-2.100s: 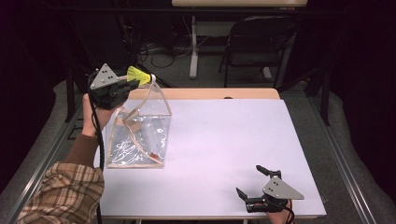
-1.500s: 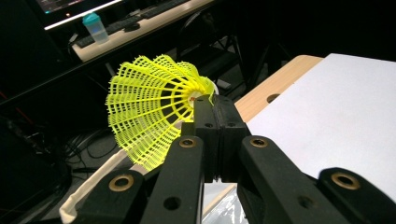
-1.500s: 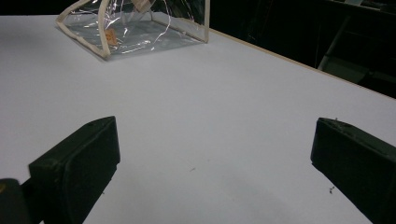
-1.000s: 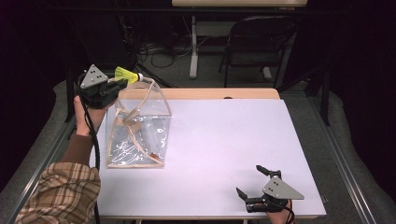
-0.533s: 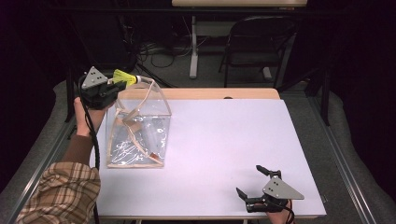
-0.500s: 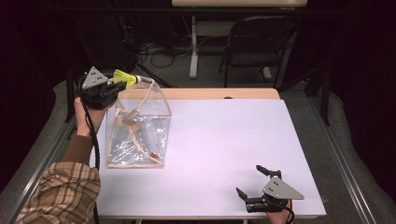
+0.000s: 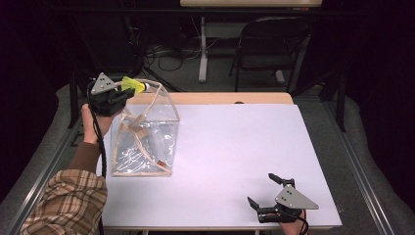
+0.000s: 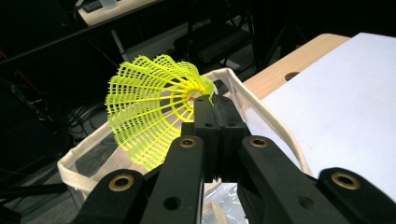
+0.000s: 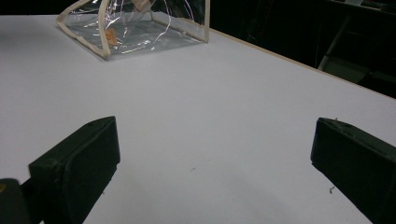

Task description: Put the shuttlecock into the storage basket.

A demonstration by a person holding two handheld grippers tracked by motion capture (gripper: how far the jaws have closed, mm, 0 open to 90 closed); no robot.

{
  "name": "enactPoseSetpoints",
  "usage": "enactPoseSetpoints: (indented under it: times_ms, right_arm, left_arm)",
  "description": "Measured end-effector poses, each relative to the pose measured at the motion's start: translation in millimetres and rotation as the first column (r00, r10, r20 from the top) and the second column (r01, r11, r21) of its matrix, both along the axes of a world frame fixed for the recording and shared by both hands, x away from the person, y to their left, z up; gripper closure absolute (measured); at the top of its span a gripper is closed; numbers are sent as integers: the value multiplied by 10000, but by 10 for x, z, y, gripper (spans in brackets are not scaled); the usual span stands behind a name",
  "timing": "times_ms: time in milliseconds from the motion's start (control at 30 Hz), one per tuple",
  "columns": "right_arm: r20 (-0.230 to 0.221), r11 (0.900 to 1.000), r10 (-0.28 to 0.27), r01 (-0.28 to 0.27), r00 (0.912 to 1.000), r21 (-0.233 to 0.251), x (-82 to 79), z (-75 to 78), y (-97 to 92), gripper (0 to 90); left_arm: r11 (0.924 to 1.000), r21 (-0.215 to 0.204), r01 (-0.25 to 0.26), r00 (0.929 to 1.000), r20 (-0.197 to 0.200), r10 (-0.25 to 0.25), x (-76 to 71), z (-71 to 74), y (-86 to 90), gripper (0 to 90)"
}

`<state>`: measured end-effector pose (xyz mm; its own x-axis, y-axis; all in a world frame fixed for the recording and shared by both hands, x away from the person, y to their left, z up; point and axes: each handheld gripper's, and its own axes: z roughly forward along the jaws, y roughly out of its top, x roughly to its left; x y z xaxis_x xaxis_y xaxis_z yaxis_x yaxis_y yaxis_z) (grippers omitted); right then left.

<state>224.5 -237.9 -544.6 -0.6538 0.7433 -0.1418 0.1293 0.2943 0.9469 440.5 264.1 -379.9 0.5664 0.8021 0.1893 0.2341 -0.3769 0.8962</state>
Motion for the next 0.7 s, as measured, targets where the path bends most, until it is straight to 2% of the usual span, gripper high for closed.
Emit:
enactPoseSetpoints:
  times_ms: [700]
  right_arm:
    - [-24,10000,4,-4,10000,11,1,-1,-1,9]
  left_arm:
    - [10000,98,-11,9991,-416,15,93,-122,-23,899]
